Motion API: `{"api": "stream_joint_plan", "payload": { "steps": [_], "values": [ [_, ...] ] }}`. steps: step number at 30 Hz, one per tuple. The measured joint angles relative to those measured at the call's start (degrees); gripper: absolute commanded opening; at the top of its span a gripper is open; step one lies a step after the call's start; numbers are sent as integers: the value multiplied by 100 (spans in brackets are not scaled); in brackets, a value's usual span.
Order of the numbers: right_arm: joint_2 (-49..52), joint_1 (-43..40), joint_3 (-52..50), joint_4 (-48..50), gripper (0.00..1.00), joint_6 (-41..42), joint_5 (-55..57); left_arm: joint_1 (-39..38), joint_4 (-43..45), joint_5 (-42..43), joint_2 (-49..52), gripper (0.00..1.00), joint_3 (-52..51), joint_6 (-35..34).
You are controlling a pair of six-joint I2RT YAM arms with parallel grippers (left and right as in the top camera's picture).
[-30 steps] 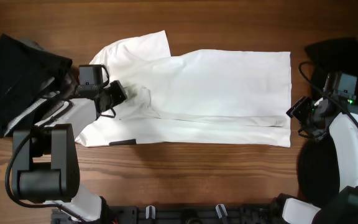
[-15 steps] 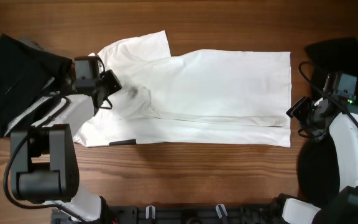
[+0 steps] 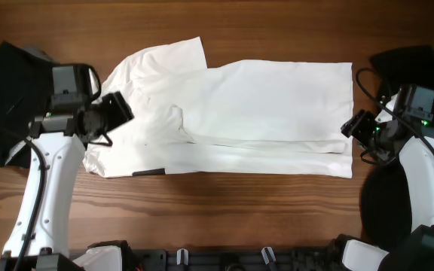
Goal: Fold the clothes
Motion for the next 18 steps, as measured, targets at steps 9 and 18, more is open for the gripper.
{"api": "stream_joint_plan", "payload": {
  "steps": [9,18],
  "values": [
    [46,0,-13,-1084,73,424,157,144,-1019,-2,271,70,-474,-262],
    [903,0,-704,-680,76,793,280,988,-619,-22,330,72,-1543,-446]
  ]
}}
